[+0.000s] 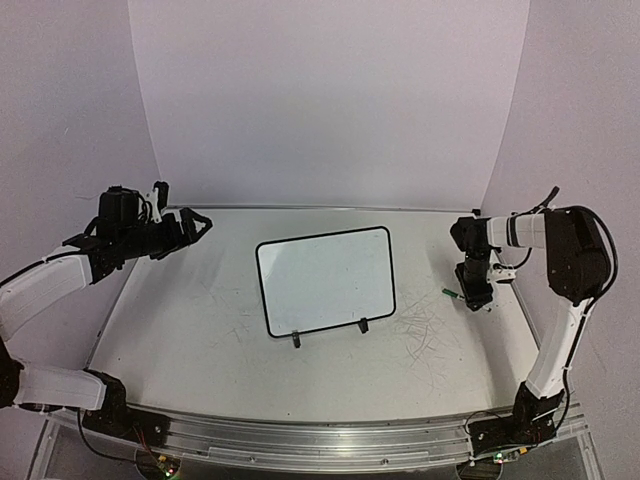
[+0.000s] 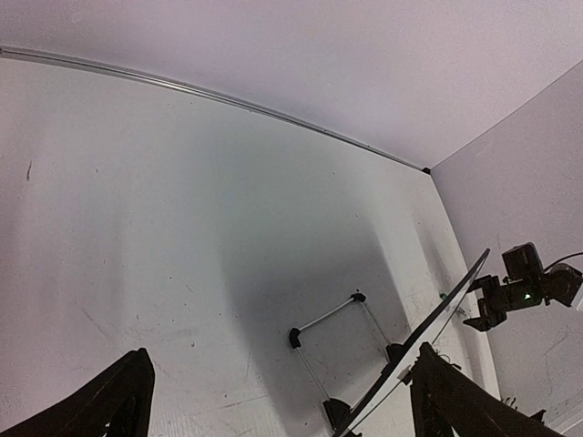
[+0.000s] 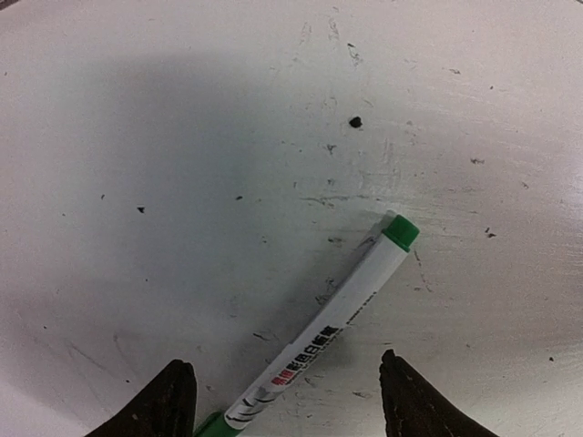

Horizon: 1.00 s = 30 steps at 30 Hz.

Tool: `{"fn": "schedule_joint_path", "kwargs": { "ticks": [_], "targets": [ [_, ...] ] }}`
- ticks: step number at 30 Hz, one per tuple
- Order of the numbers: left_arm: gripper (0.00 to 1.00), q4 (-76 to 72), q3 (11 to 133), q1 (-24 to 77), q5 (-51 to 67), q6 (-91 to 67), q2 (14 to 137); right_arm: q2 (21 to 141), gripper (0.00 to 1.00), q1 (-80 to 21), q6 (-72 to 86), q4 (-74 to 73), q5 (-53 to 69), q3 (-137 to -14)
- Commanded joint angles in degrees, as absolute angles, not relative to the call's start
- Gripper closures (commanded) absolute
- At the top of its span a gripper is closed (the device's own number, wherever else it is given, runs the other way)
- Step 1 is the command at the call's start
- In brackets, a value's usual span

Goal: Write a sentence on the whiteboard
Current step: Pick up the whiteboard marker from the corner of the board.

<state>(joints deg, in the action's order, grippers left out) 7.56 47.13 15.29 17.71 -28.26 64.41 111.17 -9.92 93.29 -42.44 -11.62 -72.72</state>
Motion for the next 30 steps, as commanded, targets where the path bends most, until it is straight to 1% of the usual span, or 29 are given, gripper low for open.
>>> {"fn": "schedule_joint_path", "kwargs": {
  "ticks": [1,8,12,14,20,24,27,28,30],
  "targets": [
    [0.01,6.96,49.65,15.86,16.53,-26.71,61.98,114.00,0.32,-9.32,96.30,-47.32,-14.30,-76.47],
    [0.01,7.33,49.33,16.47,16.27,-26.37,61.54,119.62,0.38,-8.79,97.23,-51.69,-13.83,-80.58],
    [0.01,7.74,49.61,16.61,16.25,-26.19,61.35,122.45,0.46,-8.77,97.02,-54.27,-12.96,-82.74],
    [0.00,7.86,49.77,16.61,16.18,-26.23,61.24,123.09,0.52,-8.74,96.94,-54.71,-12.15,-82.64],
    [0.00,7.88,50.14,16.62,16.40,-26.96,61.03,121.87,0.64,-8.78,96.76,-54.58,-11.29,-80.73],
    [0.01,8.01,50.60,16.61,16.99,-27.80,60.57,119.29,0.75,-8.79,95.81,-53.96,-10.78,-79.21],
    [0.01,8.28,50.88,16.63,17.70,-28.85,60.07,116.30,0.93,-8.75,94.58,-52.36,-10.81,-76.84],
    [0.01,8.36,50.96,16.62,17.98,-29.31,59.95,115.34,0.97,-8.78,94.02,-51.71,-10.84,-76.00],
    [0.01,8.45,51.01,16.61,18.72,-30.55,59.53,113.30,0.99,-8.75,92.67,-50.23,-10.93,-74.10]
  ]
}}
